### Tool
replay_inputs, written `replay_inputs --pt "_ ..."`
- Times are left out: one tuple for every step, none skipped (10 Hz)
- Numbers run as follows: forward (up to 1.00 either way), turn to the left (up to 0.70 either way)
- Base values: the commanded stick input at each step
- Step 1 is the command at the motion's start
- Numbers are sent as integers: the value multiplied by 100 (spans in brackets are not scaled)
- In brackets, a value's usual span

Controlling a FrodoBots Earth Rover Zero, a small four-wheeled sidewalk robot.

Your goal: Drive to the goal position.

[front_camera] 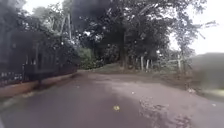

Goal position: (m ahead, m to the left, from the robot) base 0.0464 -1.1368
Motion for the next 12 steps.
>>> replay_inputs --pt "50 0" --pt "50 0" --pt "50 0" --pt "50 0" --pt "50 0" --pt "50 0" --pt "50 0" --pt "50 0" --pt "50 0" --pt "50 0" --pt "50 0" --pt "50 0"
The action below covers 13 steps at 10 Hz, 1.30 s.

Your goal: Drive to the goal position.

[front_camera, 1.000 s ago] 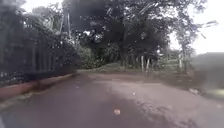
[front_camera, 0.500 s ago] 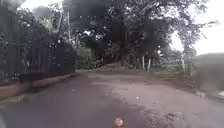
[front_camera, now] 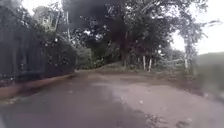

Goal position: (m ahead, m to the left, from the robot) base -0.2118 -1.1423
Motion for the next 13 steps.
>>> replay_inputs --pt "50 0" --pt "50 0" --pt "50 27" --pt "50 50" --pt "50 50" --pt "50 50" --pt "50 28" --pt "50 0" --pt "50 0" --pt "50 0" --pt "50 0" --pt "50 0" --pt "50 0"
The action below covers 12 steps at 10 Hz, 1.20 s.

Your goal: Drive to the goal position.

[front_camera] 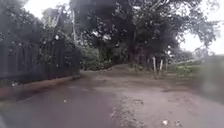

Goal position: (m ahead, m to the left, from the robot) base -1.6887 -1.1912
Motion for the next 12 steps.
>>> replay_inputs --pt "50 0" --pt "50 0" --pt "50 0" --pt "50 0" --pt "50 0" --pt "50 0" --pt "50 -4" --pt "50 -24" --pt "50 -44" --pt "19 -50" --pt "0 -50" --pt "0 -50"
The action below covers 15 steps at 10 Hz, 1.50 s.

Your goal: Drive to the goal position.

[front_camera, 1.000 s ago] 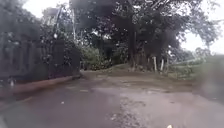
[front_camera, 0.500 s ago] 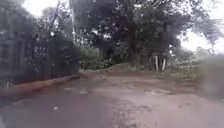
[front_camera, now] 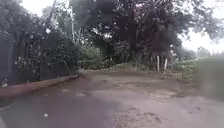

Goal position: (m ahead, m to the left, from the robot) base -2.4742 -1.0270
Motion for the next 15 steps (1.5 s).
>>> replay_inputs --pt "0 -50" --pt "0 -50" --pt "0 -50" --pt "0 -50" --pt "0 -50" --pt "0 -50" --pt "0 -50" --pt "0 -50" --pt "0 -50" --pt "0 -50" --pt "0 -50" --pt "0 -50" --pt "0 -50" --pt "0 -50" --pt "0 -50"
